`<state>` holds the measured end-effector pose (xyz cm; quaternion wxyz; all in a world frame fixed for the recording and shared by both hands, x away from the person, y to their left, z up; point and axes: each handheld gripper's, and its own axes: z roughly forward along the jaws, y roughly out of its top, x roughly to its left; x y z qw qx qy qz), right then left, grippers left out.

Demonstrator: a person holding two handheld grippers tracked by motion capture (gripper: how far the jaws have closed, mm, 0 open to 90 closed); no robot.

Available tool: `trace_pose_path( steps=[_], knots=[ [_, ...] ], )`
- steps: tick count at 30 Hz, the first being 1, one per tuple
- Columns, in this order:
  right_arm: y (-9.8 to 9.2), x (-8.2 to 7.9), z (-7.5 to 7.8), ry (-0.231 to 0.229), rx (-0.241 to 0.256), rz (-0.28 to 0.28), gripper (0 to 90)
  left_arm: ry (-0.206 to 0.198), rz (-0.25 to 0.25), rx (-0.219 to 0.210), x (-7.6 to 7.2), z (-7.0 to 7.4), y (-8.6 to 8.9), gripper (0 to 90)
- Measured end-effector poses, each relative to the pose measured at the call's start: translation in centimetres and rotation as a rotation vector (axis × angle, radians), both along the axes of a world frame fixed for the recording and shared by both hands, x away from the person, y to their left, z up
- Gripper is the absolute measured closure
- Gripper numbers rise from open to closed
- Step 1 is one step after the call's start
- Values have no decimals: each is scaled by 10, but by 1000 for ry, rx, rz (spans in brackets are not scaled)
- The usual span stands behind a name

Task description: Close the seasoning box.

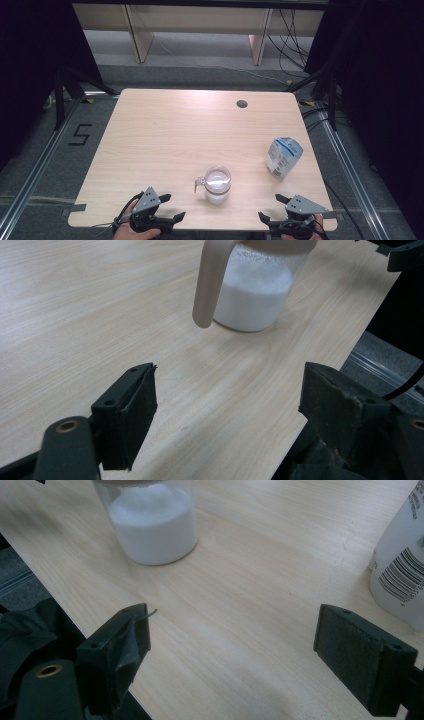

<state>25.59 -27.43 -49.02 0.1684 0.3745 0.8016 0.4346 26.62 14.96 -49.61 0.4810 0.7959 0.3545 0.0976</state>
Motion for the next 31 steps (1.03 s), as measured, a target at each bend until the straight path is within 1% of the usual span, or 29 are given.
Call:
trace_pose_path(
  steps=[1, 2, 3, 4, 5, 6, 7, 8, 11, 13, 14, 15, 17, 18, 20, 22, 23, 24, 26, 27, 28, 29, 30, 31],
  knots=[
    [0, 0, 0, 1, -1, -2, 158, -6, -11, 14, 0, 0, 1, 224],
    [0, -1, 0, 6, -1, -2, 158, -10, -19, 16, 0, -1, 1, 224],
    [0, -1, -1, 8, -6, 1, 158, -1, -7, 5, -1, -3, -1, 223],
    [1, -2, -1, 23, 11, 1, 158, -2, -12, 22, -1, -2, 0, 223],
    [2, -3, -2, 23, 7, -2, 158, -2, -7, 29, -2, -3, -1, 222],
    [1, -1, -2, 14, 5, 14, 158, -5, -9, 31, -2, -3, -1, 221],
    [1, -1, -2, 10, -2, 17, 158, -5, -7, 27, -2, -3, -1, 218],
    [1, -1, -3, 11, -5, 17, 158, -6, -7, 18, -2, -4, -2, 217],
    [1, -2, -3, 21, -16, 8, 158, -3, -6, 13, -2, -5, -2, 213],
    [2, -2, -3, 22, -10, 6, 158, -16, -17, 31, -1, -5, -1, 213],
    [2, -2, -4, 20, -12, 8, 158, -16, -16, 28, -1, -5, -1, 212],
    [2, -2, -4, 21, -12, 9, 158, -13, -13, 39, -1, -4, 0, 212],
    [2, -1, -4, 25, -19, 16, 158, -1, -2, 31, -1, -5, -1, 212],
    [2, -3, -4, 32, -20, 3, 158, -1, -4, 31, -1, -5, 0, 212],
    [2, -2, -4, 24, -29, 13, 158, -2, -4, 30, -1, -5, 0, 212],
    [2, -2, -4, 25, -25, 1, 158, -2, -3, 30, -1, -5, 0, 212],
    [2, -2, -5, 26, -18, 6, 158, -1, -4, 31, -1, -5, 0, 212],
    [2, -2, -4, 22, -28, 0, 158, -1, -3, 29, -1, -5, 0, 212],
    [1, -1, -4, 37, -15, 27, 158, -1, -2, 29, -1, -5, 0, 212],
    [2, -1, -4, 38, -11, 25, 158, -1, -2, 28, -1, -5, 0, 212],
    [2, -1, -4, 34, -17, 18, 158, -2, -1, 27, -1, -5, 0, 212],
    [2, -2, -4, 21, -26, -1, 158, -2, -1, 27, -1, -5, 0, 211],
    [2, -2, -4, 21, -27, 3, 158, 0, 5, 30, -1, -4, 0, 211],
    [2, -2, -4, 22, -24, 7, 158, -4, 6, 22, -1, -5, -1, 210]
  ],
)
